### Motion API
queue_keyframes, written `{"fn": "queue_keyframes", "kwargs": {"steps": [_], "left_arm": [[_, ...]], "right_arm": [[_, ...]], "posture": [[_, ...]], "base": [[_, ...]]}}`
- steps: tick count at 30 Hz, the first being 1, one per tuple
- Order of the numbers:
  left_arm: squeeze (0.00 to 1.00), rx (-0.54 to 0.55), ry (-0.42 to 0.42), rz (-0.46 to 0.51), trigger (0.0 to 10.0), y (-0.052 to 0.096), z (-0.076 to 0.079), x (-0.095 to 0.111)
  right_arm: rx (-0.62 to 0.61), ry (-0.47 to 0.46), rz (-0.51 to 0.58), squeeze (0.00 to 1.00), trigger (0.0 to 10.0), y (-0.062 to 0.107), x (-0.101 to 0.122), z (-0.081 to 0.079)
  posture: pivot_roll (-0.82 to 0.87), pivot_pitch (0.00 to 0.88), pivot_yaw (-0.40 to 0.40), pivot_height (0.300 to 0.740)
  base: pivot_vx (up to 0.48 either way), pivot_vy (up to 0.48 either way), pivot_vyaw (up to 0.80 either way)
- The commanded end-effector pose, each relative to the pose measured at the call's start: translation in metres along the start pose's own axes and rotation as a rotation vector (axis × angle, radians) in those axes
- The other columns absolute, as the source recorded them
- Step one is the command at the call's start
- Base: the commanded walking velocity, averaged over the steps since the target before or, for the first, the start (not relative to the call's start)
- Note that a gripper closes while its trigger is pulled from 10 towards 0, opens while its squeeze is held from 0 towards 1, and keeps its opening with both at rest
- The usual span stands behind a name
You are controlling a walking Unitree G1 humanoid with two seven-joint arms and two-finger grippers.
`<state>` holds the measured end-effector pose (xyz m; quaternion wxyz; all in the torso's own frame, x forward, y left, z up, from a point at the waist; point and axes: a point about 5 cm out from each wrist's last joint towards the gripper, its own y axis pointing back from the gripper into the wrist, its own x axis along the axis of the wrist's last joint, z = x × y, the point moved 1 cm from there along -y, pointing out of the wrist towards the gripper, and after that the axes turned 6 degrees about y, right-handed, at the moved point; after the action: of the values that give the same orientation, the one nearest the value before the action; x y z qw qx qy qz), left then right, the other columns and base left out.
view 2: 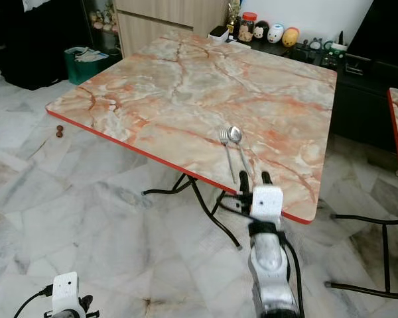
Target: Setting the table
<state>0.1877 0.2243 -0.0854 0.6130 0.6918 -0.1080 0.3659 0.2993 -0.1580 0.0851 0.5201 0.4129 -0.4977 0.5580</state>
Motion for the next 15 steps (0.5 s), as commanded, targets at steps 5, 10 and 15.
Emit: {"fn": "queue_keyframes", "kwargs": {"steps": [5, 10, 15], "left_arm": [[0.00, 0.003, -0.002, -0.004, 10.0, 0.001, 0.000, -0.004], [0.00, 0.010, 0.009, -0.011, 10.0, 0.001, -0.002, -0.006], [0.00, 0.021, 0.005, -0.014, 10.0, 0.002, -0.004, -0.008]], "right_arm": [[0.019, -0.063, -0.035, 0.00, 10.0, -0.008, -0.001, -0.003], [0.029, -0.082, -0.033, 0.00, 10.0, -0.011, 0.002, -0.005], [0.050, -0.054, -0.031, 0.00, 10.0, -0.011, 0.001, -0.005]], "posture": [[0.03, 0.015, -0.089, 0.740], [0.03, 0.016, -0.092, 0.740], [0.03, 0.009, -0.091, 0.740]], "base": [[0.000, 0.000, 0.00], [0.000, 0.000, 0.00], [0.000, 0.000, 0.00]]}}
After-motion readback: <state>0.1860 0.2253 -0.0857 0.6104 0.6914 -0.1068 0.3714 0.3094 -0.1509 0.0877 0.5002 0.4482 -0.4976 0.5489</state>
